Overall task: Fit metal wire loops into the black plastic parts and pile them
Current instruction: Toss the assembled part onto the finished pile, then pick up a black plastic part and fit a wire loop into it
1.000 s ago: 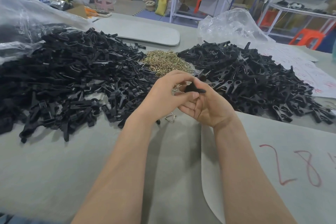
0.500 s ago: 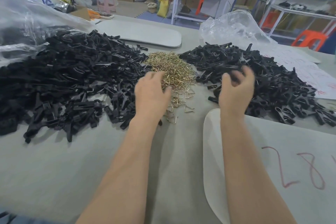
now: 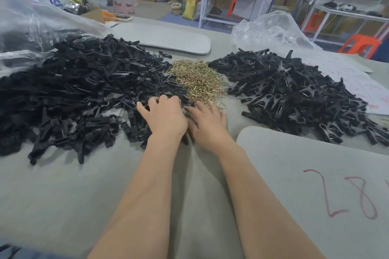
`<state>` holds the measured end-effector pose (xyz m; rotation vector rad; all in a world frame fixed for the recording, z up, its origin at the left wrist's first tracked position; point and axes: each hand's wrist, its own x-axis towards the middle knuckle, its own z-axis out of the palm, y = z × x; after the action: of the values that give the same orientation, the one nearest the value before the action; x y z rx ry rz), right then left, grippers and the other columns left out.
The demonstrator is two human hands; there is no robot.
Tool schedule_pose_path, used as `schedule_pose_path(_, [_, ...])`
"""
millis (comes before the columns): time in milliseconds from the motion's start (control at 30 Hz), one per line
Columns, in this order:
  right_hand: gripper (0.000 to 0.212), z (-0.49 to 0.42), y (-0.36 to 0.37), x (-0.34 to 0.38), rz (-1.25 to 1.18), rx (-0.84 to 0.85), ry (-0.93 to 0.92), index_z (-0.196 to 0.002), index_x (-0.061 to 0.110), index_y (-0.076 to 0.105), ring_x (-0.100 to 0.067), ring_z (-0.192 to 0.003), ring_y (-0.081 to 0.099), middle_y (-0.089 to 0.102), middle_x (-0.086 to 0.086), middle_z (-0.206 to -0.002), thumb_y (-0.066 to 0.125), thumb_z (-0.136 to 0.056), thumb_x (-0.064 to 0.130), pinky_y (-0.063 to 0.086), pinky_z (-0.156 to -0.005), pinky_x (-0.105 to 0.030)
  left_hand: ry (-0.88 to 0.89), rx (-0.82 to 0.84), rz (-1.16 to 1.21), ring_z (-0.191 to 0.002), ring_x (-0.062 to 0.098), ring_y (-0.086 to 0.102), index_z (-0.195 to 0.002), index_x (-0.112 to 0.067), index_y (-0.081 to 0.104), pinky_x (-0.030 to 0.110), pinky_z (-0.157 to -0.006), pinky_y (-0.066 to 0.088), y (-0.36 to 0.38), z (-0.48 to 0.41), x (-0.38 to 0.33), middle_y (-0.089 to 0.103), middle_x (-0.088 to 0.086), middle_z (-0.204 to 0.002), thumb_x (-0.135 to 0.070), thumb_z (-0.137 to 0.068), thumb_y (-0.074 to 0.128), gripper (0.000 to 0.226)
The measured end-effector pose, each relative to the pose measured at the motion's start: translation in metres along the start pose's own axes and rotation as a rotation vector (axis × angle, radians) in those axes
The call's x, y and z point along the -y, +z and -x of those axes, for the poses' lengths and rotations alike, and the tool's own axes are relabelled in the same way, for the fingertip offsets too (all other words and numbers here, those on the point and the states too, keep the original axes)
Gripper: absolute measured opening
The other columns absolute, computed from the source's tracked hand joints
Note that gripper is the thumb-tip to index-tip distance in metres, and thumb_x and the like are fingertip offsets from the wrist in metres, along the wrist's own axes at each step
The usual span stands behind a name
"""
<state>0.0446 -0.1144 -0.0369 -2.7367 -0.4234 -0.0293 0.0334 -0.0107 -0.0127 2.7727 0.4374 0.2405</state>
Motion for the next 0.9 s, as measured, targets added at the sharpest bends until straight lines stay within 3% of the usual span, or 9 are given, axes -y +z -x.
schedule_pose_path(167, [0.045,-0.001,0.005,-0.001,0.056,0.035,0.01,-0.144,0.036,0.03,-0.025,-0.146,-0.005,0.009,0.005,-0.159,0.022,-0.1,0.045,-0.005,-0.114,-0.056,-0.025,-0.065,0.062,-0.128,0.026,0.036,-0.11,-0.029,0.061,0.05,-0.11,0.011,-0.001,-0.002,0.0,0.056,-0.002,-0.121,-0.019,-0.091,0.053,0.023])
schedule_pose_path(333, [0.048,-0.003,0.007,0.002,0.052,0.048,0.051,-0.145,0.036,0.026,-0.025,-0.146,-0.002,0.01,0.005,-0.159,0.019,-0.1,0.049,-0.005,-0.113,-0.057,-0.05,-0.182,0.173,-0.111,0.024,0.05,-0.104,-0.029,0.065,0.038,-0.091,0.022,-0.006,-0.003,0.002,0.066,-0.002,-0.104,-0.017,-0.093,0.05,0.022])
schedule_pose_path(400, [0.044,-0.004,0.005,0.004,0.002,-0.007,0.076,-0.144,0.033,0.031,-0.024,-0.146,0.006,0.019,0.005,-0.157,0.023,-0.101,0.042,-0.002,-0.113,-0.057,-0.049,-0.236,0.264,-0.105,0.026,0.055,-0.107,-0.026,0.066,0.037,-0.089,0.028,-0.008,-0.005,0.003,0.068,0.001,-0.103,-0.017,-0.095,0.048,0.023])
schedule_pose_path(500, [0.036,-0.01,-0.003,0.01,-0.033,-0.211,0.076,-0.133,0.023,0.045,-0.022,-0.135,0.032,0.047,0.001,-0.14,0.034,-0.099,0.024,0.016,-0.113,-0.05,-0.028,-0.303,0.451,-0.101,0.028,0.059,-0.113,-0.015,0.065,0.038,-0.087,0.044,-0.012,-0.005,0.003,0.067,0.008,-0.108,-0.017,-0.097,0.047,0.025])
schedule_pose_path(567, [0.036,-0.015,-0.006,0.016,-0.06,-0.241,0.042,-0.131,0.019,0.047,-0.025,-0.126,0.043,0.053,-0.002,-0.132,0.039,-0.096,0.016,0.027,-0.108,-0.045,-0.034,-0.335,0.511,-0.102,0.026,0.059,-0.114,-0.014,0.065,0.035,-0.085,0.043,-0.013,-0.005,0.003,0.066,0.008,-0.109,-0.016,-0.097,0.047,0.024])
schedule_pose_path(700, [0.041,-0.025,-0.002,0.029,-0.033,-0.141,0.075,-0.133,0.018,0.044,-0.03,-0.122,0.042,0.048,-0.008,-0.13,0.047,-0.092,0.013,0.031,-0.102,-0.045,-0.062,-0.332,0.616,-0.102,0.023,0.059,-0.111,-0.013,0.063,0.032,-0.085,0.043,-0.012,-0.006,0.004,0.065,0.006,-0.109,-0.014,-0.096,0.049,0.021])
schedule_pose_path(833, [0.026,-0.026,0.004,0.033,-0.005,-0.254,0.16,-0.116,0.018,0.05,-0.027,-0.115,0.046,0.056,-0.003,-0.117,0.048,-0.091,0.013,0.029,-0.097,-0.042,-0.085,-0.331,0.708,-0.099,0.02,0.057,-0.106,-0.013,0.061,0.028,-0.083,0.043,-0.013,-0.007,0.005,0.063,0.003,-0.105,-0.012,-0.095,0.049,0.017])
schedule_pose_path(900, [0.022,-0.023,0.001,0.031,-0.111,-0.329,0.194,-0.11,0.019,0.052,-0.025,-0.108,0.05,0.061,-0.001,-0.11,0.045,-0.09,0.012,0.029,-0.094,-0.04,-0.106,-0.327,0.743,-0.097,0.018,0.056,-0.105,-0.013,0.06,0.026,-0.082,0.042,-0.013,-0.007,0.005,0.061,0.0,-0.103,-0.012,-0.095,0.049,0.015])
